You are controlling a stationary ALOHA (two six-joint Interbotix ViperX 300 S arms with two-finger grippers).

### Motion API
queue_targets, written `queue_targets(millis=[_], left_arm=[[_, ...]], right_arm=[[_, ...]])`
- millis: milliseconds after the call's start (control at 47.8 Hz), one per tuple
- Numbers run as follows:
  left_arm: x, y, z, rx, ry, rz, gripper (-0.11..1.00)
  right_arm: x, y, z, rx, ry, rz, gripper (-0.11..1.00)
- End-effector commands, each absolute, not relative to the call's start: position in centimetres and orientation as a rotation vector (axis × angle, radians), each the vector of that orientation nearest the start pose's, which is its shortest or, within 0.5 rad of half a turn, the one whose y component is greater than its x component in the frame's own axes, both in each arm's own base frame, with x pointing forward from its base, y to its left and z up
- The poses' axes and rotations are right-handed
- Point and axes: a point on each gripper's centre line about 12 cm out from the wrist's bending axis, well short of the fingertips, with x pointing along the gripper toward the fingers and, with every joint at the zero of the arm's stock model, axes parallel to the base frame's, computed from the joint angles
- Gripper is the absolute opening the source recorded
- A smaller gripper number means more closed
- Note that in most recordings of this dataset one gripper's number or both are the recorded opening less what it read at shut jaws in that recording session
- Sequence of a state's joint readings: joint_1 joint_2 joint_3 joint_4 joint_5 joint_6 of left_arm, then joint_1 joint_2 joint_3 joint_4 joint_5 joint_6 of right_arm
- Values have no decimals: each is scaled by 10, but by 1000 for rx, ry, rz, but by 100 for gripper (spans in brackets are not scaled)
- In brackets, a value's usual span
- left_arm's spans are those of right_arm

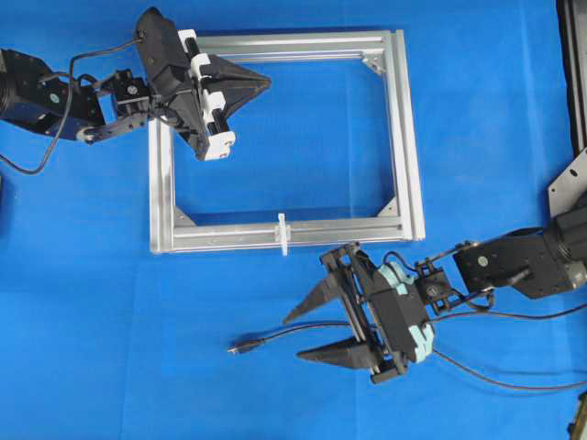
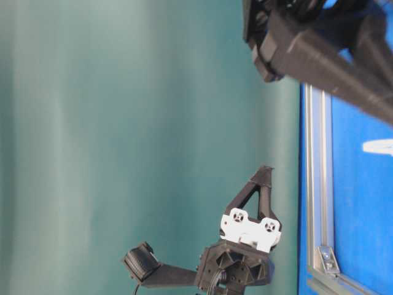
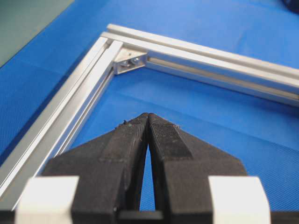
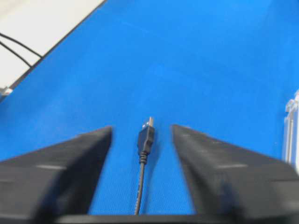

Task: Insert the wire through the string loop located in the center.
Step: 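Lower the right gripper over the black USB cable near its plug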

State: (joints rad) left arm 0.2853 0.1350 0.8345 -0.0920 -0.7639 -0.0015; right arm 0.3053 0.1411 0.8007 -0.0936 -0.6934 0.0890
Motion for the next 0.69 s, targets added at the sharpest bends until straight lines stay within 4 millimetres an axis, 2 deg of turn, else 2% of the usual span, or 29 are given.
queue_targets(millis=[0,63,105,209,670], left_arm=[[369,115,159,-84,151,350,0],[369,115,158,-84,153,350,0],[369,115,158,-84,153,350,0],[369,115,159,-85,151,352,0],[370,116,159,-85,150,353,0]], right_arm=[[375,126,158,-4,212,360,68],[377,126,158,-1,214,356,84],[378,126,158,4,218,350,91],[380,125,152,14,244,334,86],[405,128,95,39,364,282,86]])
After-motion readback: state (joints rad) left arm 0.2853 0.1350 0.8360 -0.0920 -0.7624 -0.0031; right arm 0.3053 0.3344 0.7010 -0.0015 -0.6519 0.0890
